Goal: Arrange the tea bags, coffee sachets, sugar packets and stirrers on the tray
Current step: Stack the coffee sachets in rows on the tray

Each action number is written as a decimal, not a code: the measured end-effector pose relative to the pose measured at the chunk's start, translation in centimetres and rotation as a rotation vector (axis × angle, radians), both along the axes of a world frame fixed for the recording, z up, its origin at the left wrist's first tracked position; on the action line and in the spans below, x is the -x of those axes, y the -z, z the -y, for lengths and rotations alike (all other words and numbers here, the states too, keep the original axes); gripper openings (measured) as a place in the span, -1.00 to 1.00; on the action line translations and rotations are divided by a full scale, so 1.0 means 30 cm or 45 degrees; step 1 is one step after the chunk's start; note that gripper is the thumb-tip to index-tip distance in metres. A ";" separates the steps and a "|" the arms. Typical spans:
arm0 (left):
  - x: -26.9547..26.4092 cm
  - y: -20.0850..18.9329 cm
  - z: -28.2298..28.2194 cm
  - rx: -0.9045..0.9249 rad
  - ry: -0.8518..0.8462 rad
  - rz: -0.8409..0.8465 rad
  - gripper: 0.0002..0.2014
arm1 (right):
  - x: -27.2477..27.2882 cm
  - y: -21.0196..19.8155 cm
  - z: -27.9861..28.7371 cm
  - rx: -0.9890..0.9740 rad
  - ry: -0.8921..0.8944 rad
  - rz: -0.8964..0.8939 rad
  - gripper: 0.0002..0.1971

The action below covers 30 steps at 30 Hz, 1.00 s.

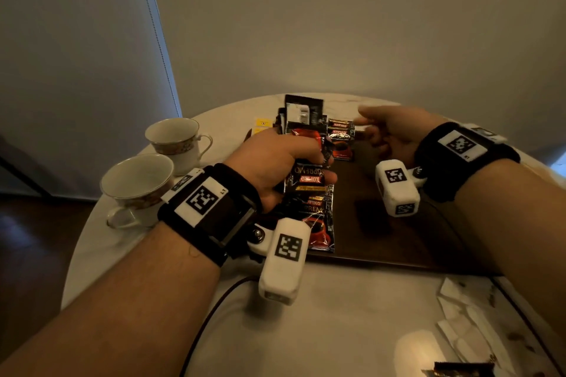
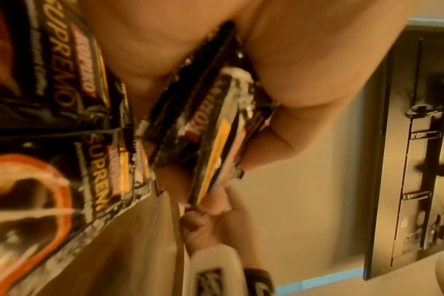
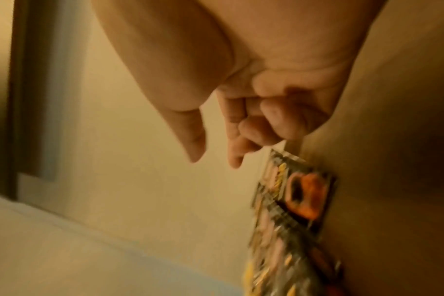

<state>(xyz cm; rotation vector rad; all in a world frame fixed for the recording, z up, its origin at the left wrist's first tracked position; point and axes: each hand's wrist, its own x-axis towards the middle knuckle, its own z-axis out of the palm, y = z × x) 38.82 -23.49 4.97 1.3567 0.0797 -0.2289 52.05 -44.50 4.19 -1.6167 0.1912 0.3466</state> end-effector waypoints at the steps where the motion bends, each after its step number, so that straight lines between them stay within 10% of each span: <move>1: 0.002 0.005 0.004 -0.021 0.059 -0.002 -0.71 | 0.049 -0.031 -0.009 -0.090 -0.110 0.024 -0.68; 6: 0.017 0.014 0.025 -0.090 0.226 0.016 -0.71 | 0.261 -0.097 -0.055 -0.054 -0.559 0.313 -0.62; 15: 0.005 0.002 0.025 0.111 -0.099 -0.080 -0.84 | 0.247 -0.034 -0.039 -0.521 -0.096 0.371 -0.81; 30: -0.005 -0.003 0.004 0.178 -0.322 -0.008 -0.74 | 0.249 -0.071 -0.051 -0.423 -0.083 0.577 -0.93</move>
